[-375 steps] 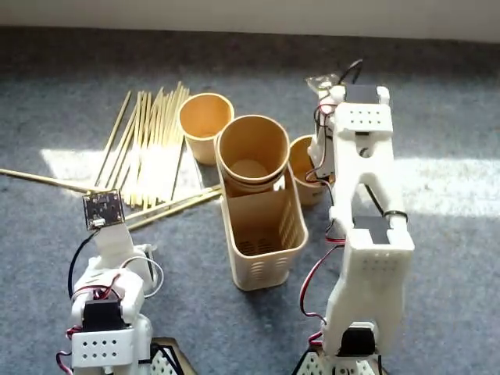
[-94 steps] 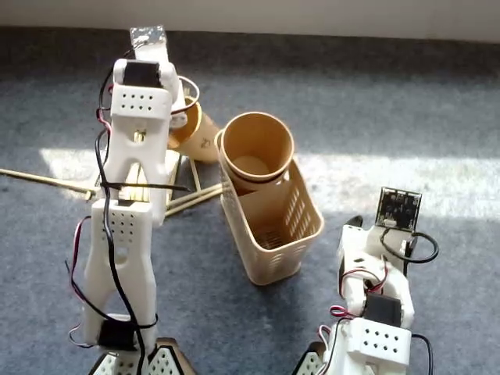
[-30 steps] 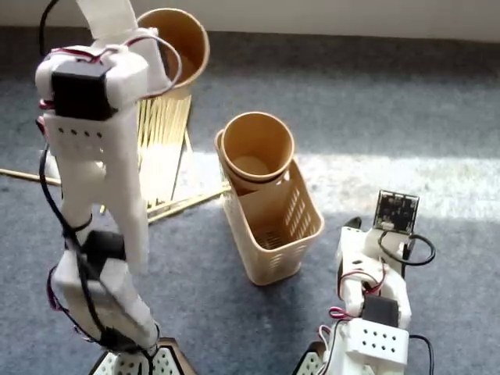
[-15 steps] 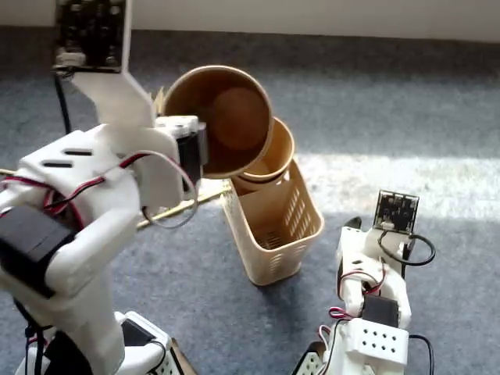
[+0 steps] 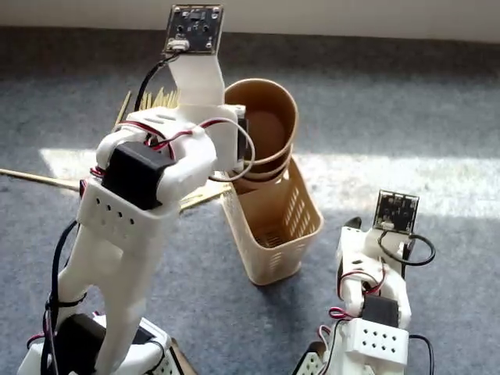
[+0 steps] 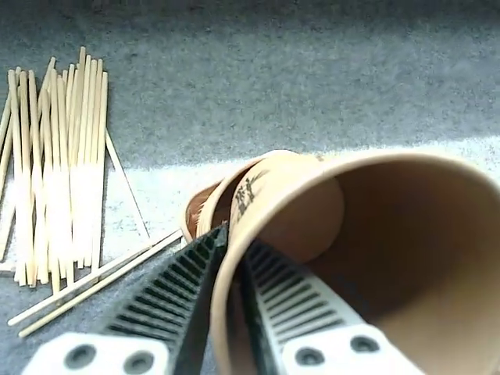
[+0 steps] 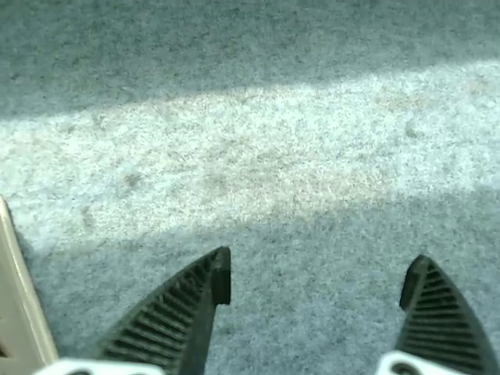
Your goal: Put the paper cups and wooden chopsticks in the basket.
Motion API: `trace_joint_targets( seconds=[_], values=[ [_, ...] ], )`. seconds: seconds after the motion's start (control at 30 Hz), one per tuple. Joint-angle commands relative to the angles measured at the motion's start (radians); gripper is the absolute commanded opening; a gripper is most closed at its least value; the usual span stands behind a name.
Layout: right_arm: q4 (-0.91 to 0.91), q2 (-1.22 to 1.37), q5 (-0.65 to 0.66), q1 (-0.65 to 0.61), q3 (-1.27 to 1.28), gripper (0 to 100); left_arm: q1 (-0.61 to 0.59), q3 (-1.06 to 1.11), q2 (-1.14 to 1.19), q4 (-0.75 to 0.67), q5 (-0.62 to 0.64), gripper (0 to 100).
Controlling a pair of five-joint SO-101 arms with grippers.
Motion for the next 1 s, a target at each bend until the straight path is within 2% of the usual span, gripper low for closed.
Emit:
trace_joint_targets(
  seconds=[0.0, 0.1, 0.2, 0.37, 0.6, 0.77, 0.83, 0.97],
  values=[
    [-0.019, -0.01, 0.008, -0.019, -0.008, 34.0, -0.018, 0.012, -0.012, -0.023, 0.015, 6],
    [-0.019, -0.01, 0.008, -0.019, -0.008, 34.0, -0.028, 0.002, -0.015, -0.005, 0.081, 16],
    [-0.019, -0.01, 0.008, -0.019, -0.008, 34.0, -0.042, 0.002, -0.021, -0.005, 0.084, 21],
    [-0.019, -0.01, 0.008, -0.019, -0.008, 34.0, -0.047, -0.058, -0.022, 0.006, 0.081, 23],
    [-0.019, -0.01, 0.008, -0.019, -0.008, 34.0, -0.065, -0.335, -0.022, 0.133, 0.081, 23],
    [-0.019, -0.01, 0.008, -0.019, -0.008, 34.0, -0.294, -0.355, -0.012, 0.206, 0.086, 23],
    [-0.019, -0.01, 0.008, -0.019, -0.008, 34.0, -0.383, -0.275, 0.002, 0.21, 0.086, 23],
    [-0.019, -0.01, 0.008, -0.019, -0.008, 34.0, -0.464, -0.05, 0.05, 0.172, 0.08, 23]
  ],
)
